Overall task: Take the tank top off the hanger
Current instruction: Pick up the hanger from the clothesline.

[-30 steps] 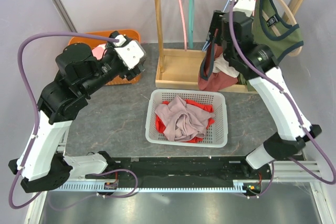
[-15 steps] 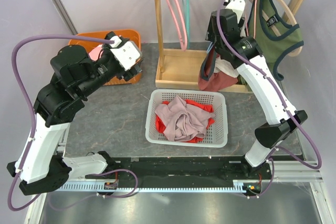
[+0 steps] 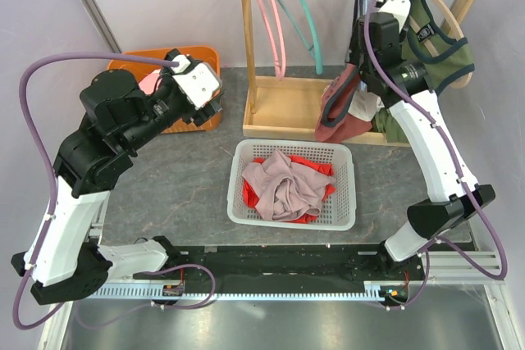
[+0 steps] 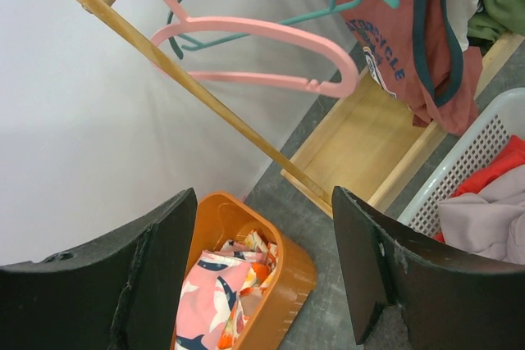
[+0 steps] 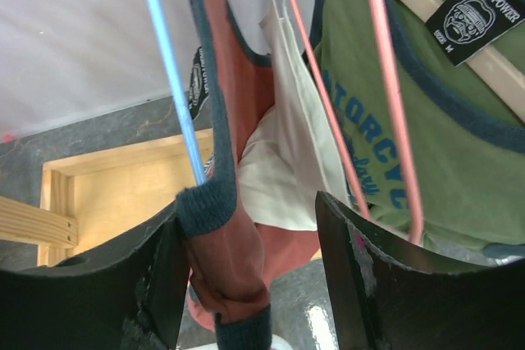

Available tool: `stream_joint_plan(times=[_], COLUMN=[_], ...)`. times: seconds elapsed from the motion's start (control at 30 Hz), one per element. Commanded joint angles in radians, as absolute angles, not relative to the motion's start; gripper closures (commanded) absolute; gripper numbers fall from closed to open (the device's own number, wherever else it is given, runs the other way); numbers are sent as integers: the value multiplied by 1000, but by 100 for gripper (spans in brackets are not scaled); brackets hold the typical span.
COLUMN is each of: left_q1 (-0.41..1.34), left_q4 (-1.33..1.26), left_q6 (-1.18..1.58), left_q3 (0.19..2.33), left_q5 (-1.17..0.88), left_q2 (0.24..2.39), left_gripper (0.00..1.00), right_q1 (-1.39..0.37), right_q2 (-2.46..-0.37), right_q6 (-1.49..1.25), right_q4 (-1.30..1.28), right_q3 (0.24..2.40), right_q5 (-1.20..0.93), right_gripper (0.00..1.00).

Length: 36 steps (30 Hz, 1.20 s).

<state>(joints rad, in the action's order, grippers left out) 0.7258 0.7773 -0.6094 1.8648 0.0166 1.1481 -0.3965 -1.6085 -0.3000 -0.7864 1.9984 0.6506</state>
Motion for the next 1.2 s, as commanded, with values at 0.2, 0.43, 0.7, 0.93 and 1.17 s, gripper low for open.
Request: stream_joint_plan(times=[0.2, 0.43, 0.7, 0.93, 1.17], left_q1=[719, 718, 712, 710, 710], left_q4=[775, 775, 776, 778, 779], left_q6=[-575, -566, -561, -563, -564], left_q3=[1845, 1850, 1842, 1839, 1835], left_q5=[5, 5, -21, -23, -20], left_q2=[1143, 1149, 1143, 1138, 1132], left_gripper=[26, 27, 27, 28, 28], right_q1=[-321, -319, -319, -321, -321], right_q2=[-1644, -1643, -1576, -1462, -1439], right_q6=[-255, -238, -192, -52, 24], right_q4=[-799, -799, -668, -368, -253], right_q3=[2065, 2066, 1990, 1833, 1802], right_q5=[496, 436, 367, 356, 357], right_gripper=[45, 69, 100, 100, 100])
